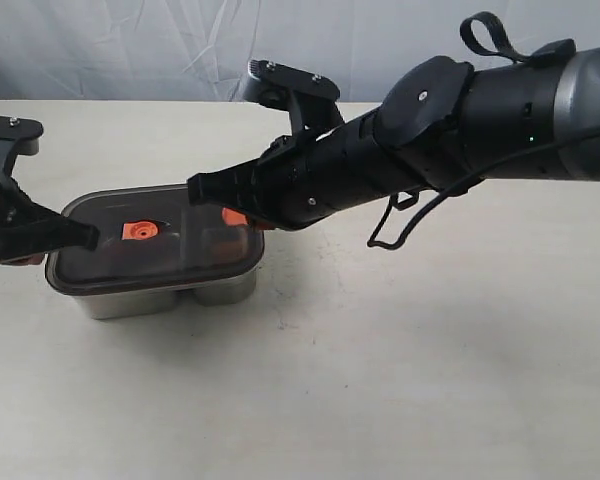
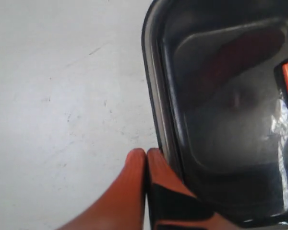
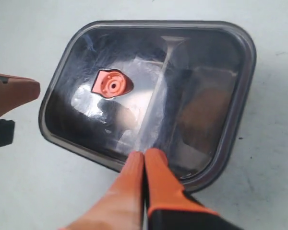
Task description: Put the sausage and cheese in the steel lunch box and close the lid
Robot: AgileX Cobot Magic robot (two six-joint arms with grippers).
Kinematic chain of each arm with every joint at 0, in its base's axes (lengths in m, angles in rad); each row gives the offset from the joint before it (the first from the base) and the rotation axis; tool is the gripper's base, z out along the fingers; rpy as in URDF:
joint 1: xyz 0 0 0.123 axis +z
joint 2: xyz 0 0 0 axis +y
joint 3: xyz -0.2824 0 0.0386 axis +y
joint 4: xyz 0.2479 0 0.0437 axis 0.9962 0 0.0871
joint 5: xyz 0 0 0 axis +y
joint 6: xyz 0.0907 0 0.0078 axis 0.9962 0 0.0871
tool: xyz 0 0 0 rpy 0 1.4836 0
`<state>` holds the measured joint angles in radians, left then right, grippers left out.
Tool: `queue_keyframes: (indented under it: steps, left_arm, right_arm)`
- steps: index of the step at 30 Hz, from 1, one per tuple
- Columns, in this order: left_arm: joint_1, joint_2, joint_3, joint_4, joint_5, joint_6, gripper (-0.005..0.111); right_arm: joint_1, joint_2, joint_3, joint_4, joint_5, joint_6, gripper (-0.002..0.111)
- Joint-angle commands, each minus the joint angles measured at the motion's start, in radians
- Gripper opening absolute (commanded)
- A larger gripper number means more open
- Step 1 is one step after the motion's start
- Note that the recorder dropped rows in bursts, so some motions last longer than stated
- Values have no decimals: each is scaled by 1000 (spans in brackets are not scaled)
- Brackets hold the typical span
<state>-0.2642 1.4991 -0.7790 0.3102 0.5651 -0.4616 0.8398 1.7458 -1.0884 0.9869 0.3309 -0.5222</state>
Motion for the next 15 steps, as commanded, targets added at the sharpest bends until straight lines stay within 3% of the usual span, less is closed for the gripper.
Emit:
queue_keyframes:
  steps: [1, 7, 15]
  left_arm:
    - [4, -29, -45, -9, -36, -5, 0]
    - [4, -27, -62, -222, -56, 215, 0]
    - [5, 78, -102, -142, -177, 219, 0]
  right_arm:
    - [-66, -7, -4, -16, -23, 18, -1]
    - [-124, 47, -81, -18, 16, 18, -1]
    - [-113, 199, -225, -10, 165, 28, -1]
